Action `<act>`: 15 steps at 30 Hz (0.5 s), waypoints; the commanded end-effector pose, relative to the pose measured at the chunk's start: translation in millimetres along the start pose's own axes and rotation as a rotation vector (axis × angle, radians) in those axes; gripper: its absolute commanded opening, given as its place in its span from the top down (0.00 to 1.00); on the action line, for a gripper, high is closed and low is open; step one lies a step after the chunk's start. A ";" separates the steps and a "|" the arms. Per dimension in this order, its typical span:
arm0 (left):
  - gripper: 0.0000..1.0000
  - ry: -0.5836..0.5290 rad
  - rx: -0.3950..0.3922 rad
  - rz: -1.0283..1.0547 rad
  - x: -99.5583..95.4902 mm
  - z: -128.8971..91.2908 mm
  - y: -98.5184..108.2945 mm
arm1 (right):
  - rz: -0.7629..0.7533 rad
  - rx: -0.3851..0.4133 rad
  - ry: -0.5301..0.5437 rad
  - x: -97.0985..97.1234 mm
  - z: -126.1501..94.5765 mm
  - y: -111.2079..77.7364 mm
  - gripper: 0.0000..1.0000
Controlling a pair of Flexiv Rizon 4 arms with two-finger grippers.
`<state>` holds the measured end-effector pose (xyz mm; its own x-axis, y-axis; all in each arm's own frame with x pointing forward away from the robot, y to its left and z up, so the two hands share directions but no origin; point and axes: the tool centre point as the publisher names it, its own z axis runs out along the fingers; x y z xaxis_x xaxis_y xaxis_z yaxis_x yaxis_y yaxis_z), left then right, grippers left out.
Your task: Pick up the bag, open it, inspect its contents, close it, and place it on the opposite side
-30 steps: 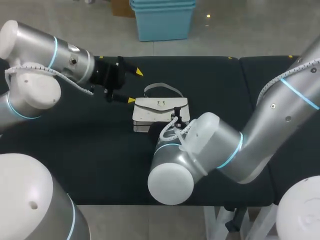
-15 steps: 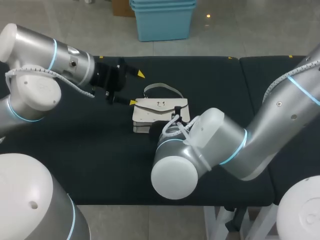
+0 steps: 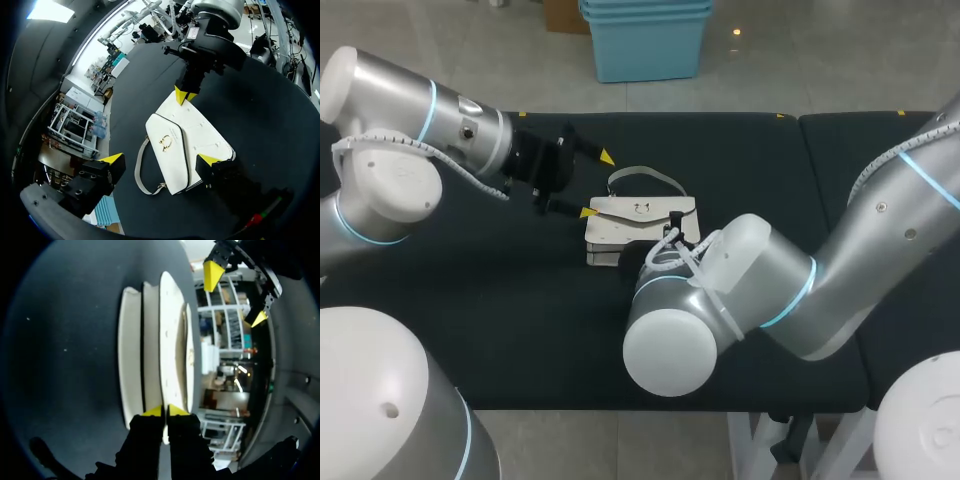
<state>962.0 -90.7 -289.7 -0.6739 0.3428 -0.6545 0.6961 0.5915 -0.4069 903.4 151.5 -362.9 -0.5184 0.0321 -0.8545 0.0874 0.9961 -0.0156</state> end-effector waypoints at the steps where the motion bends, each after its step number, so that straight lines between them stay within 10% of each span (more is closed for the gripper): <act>1: 0.11 -0.044 -0.002 0.013 11.7 7.8 1.6 | 0.000 -0.061 -0.010 1.8 0.8 -3.1 1.00; 15: 0.31 -0.013 0.028 0.010 20.8 35.4 4.7 | 0.000 -0.061 -0.010 1.8 0.8 -3.1 1.00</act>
<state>952.5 -102.5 -321.9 -0.6640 0.3366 -0.6676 0.7066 0.5743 -0.4133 903.5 151.4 -362.7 -0.5190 0.0321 -0.8542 0.0879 0.9960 -0.0160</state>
